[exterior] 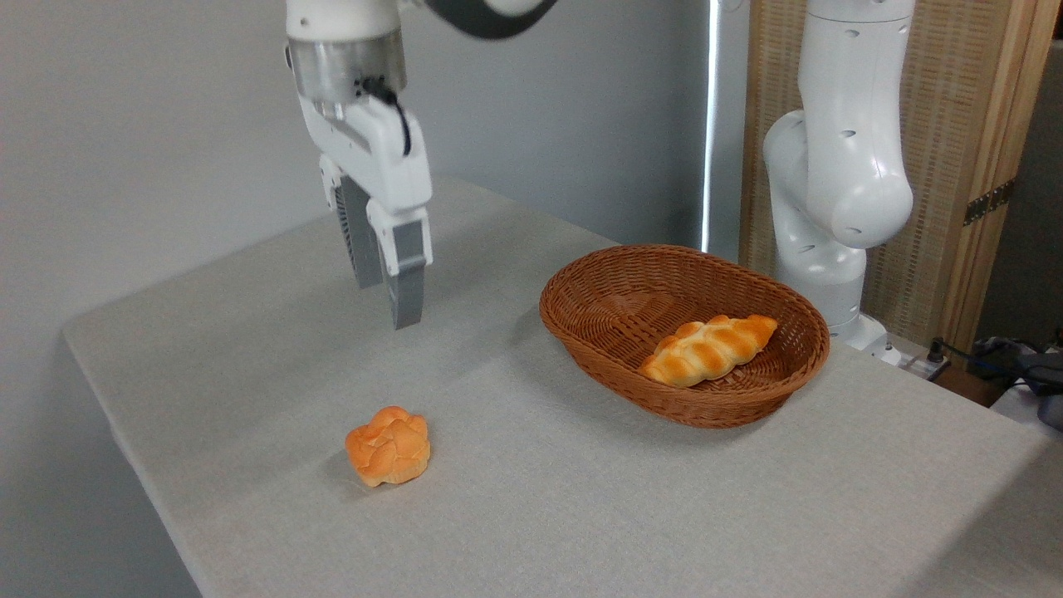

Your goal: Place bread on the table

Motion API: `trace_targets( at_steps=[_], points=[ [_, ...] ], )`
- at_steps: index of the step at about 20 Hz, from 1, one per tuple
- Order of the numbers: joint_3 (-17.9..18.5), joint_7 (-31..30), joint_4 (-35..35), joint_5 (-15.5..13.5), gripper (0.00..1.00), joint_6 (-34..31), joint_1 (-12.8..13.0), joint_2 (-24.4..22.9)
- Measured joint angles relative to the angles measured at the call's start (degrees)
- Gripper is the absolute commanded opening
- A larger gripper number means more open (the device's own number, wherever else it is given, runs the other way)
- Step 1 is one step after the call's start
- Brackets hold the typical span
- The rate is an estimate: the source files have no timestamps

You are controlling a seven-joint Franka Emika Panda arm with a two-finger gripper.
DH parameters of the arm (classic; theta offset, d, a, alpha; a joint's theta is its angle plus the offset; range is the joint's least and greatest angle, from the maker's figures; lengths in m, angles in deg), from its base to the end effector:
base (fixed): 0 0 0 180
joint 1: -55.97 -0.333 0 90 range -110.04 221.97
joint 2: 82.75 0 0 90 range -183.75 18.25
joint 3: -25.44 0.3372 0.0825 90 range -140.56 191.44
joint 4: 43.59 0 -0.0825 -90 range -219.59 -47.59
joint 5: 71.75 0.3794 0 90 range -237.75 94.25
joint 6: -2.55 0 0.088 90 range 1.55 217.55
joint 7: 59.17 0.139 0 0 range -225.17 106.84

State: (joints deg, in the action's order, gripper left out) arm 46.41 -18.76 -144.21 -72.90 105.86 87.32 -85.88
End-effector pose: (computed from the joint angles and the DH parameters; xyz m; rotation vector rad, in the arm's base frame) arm 0.5447 -0.0976 0.5752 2.8255 -1.3342 0.1638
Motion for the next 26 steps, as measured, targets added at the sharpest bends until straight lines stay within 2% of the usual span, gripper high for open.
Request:
trace_targets(
  at_steps=[5,7,9,11,14,20,26],
  points=[
    [0.31,-4.38,4.97,-0.02,1.00,-5.96,-2.67,0.03],
    [-0.09,-4.74,5.94,-0.34,1.00,-7.91,-4.68,0.06],
    [-3.44,-4.74,6.30,-1.07,1.00,-9.39,-8.86,0.06],
    [-9.07,-4.74,6.36,-1.10,1.00,-10.77,-13.63,0.09],
    [-14.62,-4.74,6.36,-1.03,1.00,-12.61,-17.73,0.22],
    [-16.51,-4.74,10.68,-1.01,1.00,-12.72,-20.91,3.28],
    [-16.94,-4.74,11.91,-1.01,1.00,-12.76,-21.75,4.34]
  ],
)
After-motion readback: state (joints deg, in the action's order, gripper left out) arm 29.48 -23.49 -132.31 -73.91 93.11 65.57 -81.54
